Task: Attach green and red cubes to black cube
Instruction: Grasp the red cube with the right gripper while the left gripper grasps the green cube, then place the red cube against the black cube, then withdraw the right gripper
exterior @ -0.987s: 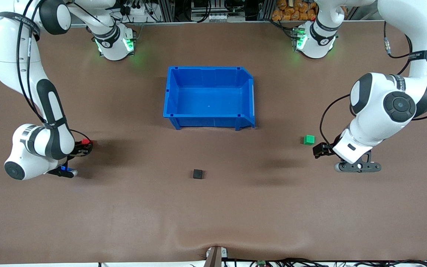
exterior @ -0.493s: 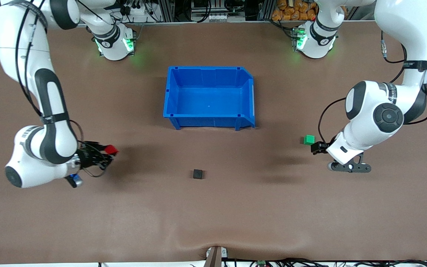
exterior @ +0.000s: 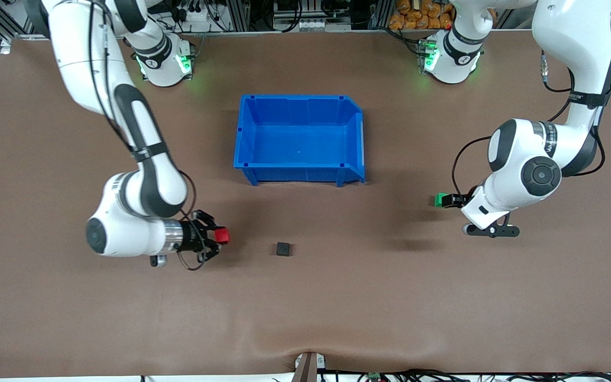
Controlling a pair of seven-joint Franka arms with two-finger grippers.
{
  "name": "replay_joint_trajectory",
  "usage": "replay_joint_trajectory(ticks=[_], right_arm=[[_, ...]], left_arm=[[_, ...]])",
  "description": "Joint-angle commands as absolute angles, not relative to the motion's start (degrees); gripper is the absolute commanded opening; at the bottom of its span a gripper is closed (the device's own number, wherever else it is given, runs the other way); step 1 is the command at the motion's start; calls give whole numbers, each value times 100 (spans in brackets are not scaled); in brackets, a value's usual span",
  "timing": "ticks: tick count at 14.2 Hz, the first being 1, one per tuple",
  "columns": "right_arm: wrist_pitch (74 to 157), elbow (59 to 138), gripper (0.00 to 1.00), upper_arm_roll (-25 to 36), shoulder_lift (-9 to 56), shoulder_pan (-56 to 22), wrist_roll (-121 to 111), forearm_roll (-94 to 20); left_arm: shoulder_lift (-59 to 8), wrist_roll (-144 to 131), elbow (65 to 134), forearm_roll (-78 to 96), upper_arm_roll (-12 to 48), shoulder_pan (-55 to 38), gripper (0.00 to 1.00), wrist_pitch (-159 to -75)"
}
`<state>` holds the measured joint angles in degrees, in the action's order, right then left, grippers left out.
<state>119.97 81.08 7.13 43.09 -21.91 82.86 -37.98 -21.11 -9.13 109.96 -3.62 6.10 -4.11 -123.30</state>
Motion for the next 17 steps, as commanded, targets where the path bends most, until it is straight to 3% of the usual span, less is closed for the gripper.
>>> replay_joint_trajectory(ticks=[1,5,17], right_arm=[[12794,8156,0,756,4499,-2495,9077,-4007],[13393,8148,0,738,4833,-2785,9070,-4578],[14212,8077,0,369,5203,-2953,9088,-4720]], left_arm=[[-2170,-1098,11109,-352,642,-422,100,-12357],[-2320,-1047,11653,-369,650,-422,100,-13278],[-2434,-870,11944,-448,642,-536,100,-13622]])
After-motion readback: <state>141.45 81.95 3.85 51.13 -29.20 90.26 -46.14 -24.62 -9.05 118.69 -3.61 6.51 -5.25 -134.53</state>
